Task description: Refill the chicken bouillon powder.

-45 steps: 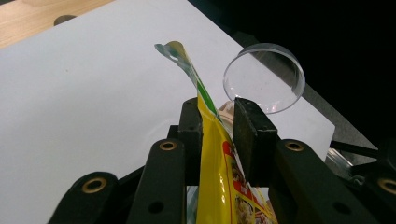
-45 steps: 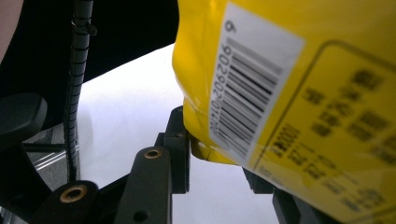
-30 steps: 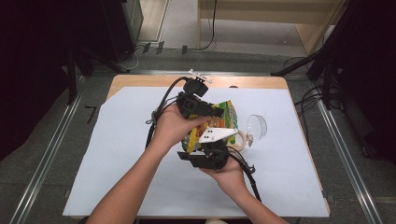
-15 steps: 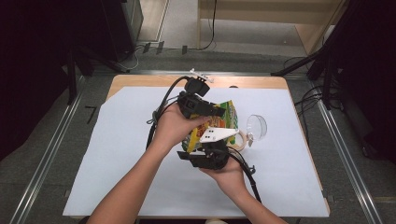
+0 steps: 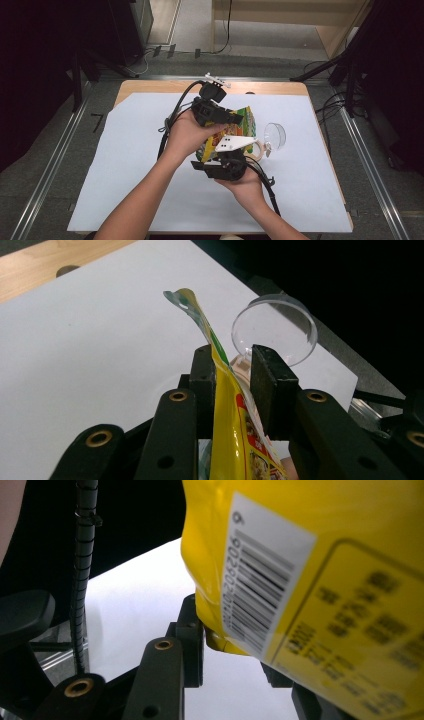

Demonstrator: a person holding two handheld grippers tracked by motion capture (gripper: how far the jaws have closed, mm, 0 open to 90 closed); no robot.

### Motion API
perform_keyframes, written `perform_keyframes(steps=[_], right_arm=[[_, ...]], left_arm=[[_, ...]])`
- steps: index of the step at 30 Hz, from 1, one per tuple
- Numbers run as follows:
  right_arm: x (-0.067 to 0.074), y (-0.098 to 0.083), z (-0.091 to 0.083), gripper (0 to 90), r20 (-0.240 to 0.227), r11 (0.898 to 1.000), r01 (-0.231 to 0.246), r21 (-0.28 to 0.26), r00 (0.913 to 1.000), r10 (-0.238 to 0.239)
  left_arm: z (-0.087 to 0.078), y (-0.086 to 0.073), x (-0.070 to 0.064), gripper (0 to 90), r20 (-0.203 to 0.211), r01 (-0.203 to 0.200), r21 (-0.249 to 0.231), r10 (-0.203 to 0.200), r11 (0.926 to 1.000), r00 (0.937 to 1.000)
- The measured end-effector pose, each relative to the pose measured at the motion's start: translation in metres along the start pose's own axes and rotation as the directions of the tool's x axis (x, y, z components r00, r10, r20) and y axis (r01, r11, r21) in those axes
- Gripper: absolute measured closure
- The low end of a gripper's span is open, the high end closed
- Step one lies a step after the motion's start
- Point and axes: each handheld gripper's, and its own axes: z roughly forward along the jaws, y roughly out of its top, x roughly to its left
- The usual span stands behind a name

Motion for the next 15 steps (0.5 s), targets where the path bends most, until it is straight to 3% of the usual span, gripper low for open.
perform_keyframes(steps=[15], right_arm=[[-0.0011, -0.0016, 0.0022, 68.2, -0.005, 1.0, 0.003, 0.013, 1.0, -0.003]], left_arm=[[0.0002, -0.0031, 0.0024, 73.1, 0.002, 0.004, -0.006, -0.004, 1.0, 1.0]])
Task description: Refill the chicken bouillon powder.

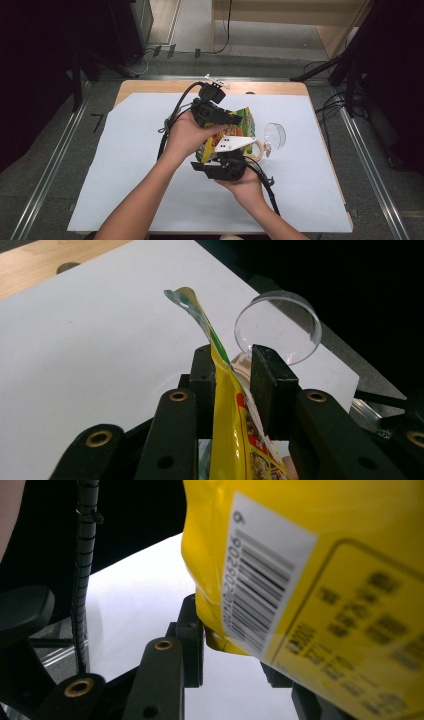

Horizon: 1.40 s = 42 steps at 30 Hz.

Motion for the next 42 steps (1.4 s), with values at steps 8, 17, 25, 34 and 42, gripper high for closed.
perform_keyframes(steps=[8, 17, 25, 34, 42], right_arm=[[0.0009, -0.0003, 0.0009, 68.2, 0.001, 1.0, 0.009, 0.003, 1.0, -0.009], [0.0004, -0.0019, 0.0023, 68.3, 0.007, 1.0, 0.015, 0.007, 0.9999, -0.015], [0.0011, -0.0023, 0.003, 68.3, 0.009, 1.0, 0.018, 0.012, 0.9998, -0.018], [0.001, -0.0031, 0.0039, 68.3, 0.014, 0.999, 0.025, 0.02, 0.9996, -0.025], [0.0007, -0.0013, 0.0021, 68.2, 0.007, 1.0, 0.009, 0.011, 0.9999, -0.01]], left_arm=[[-0.0001, -0.0018, 0.0006, 73.3, 0.001, 0.005, -0.001, -0.005, 1.0, 1.0], [0.0008, -0.004, 0.0014, 73.4, -0.001, 0.002, -0.004, -0.002, 1.0, 1.0], [0.0004, -0.005, 0.0019, 73.4, -0.001, 0.005, -0.003, -0.005, 1.0, 1.0], [0.0005, -0.0067, 0.003, 73.6, 0.004, 0.011, -0.009, -0.011, 0.9999, 0.9999], [0.0024, -0.0031, 0.0039, 73.6, 0.003, 0.011, 0.001, -0.011, 0.9999, 0.9999]])
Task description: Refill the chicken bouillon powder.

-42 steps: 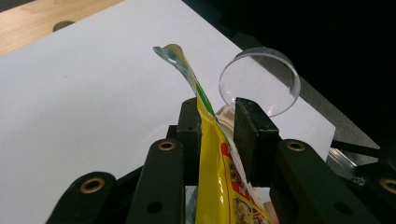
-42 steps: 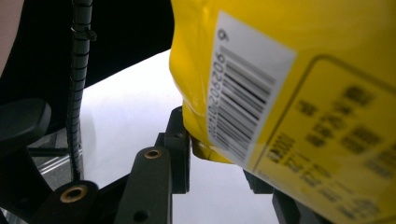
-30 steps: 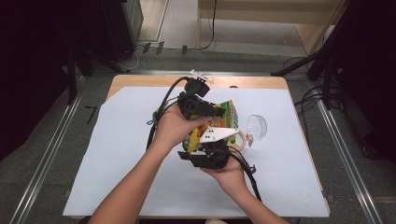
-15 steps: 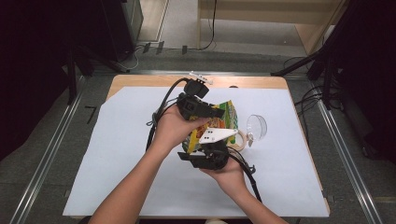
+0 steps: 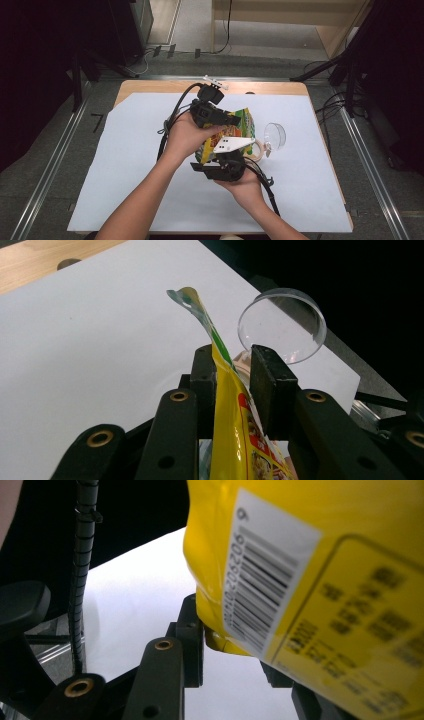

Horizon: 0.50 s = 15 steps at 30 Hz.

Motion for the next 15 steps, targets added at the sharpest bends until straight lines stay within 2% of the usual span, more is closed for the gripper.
perform_keyframes(steps=[15], right_arm=[[0.0002, -0.0007, 0.0006, 68.3, 0.005, 1.0, 0.011, 0.005, 0.9999, -0.011]], left_arm=[[-0.0007, -0.0021, 0.0001, 73.2, -0.003, -0.006, -0.003, 0.006, 1.0, 1.0]])
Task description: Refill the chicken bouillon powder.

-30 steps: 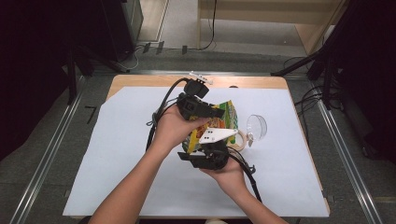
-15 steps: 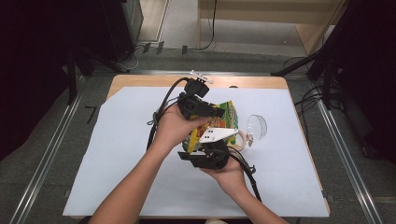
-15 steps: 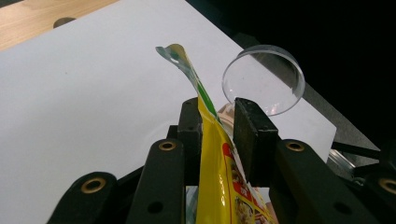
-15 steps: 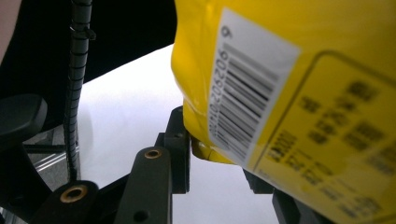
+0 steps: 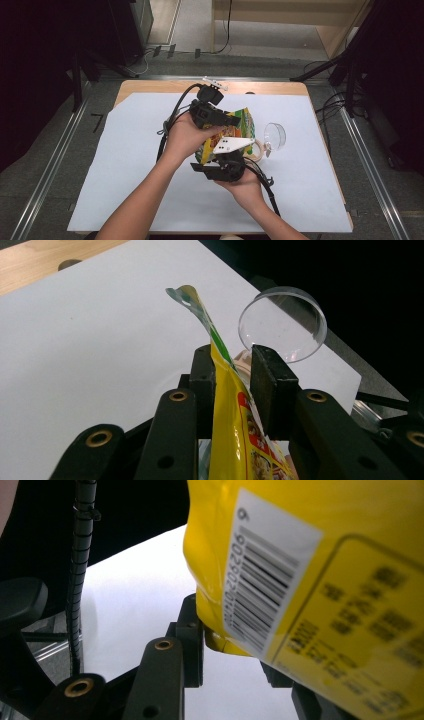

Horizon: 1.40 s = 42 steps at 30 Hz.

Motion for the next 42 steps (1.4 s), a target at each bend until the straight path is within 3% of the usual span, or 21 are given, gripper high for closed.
perform_keyframes(steps=[23, 28, 32, 42], right_arm=[[0.0, 0.001, 0.0, 68.3, -0.003, 1.0, -0.009, -0.005, 1.0, 0.009], [-0.001, -0.001, -0.001, 68.7, -0.013, 1.0, -0.007, -0.014, 0.9999, 0.007], [-0.001, 0.0, -0.002, 68.7, -0.016, 1.0, -0.019, -0.012, 0.9997, 0.019], [-0.001, 0.0, -0.002, 68.7, -0.006, 1.0, -0.017, -0.008, 0.9998, 0.017]], left_arm=[[0.003, 0.003, 0.004, 73.0, 0.01, 0.025, 0.03, -0.025, 0.9993, 0.9996], [0.002, 0.005, -0.006, 72.1, -0.009, -0.019, 0.025, 0.019, 0.9995, 0.9998], [0.006, 0.006, 0.004, 74.8, 0.008, 0.021, 0.049, -0.021, 0.9986, 0.9997], [0.007, 0.007, 0.006, 75.5, 0.02, 0.029, 0.045, -0.029, 0.9986, 0.9994]])
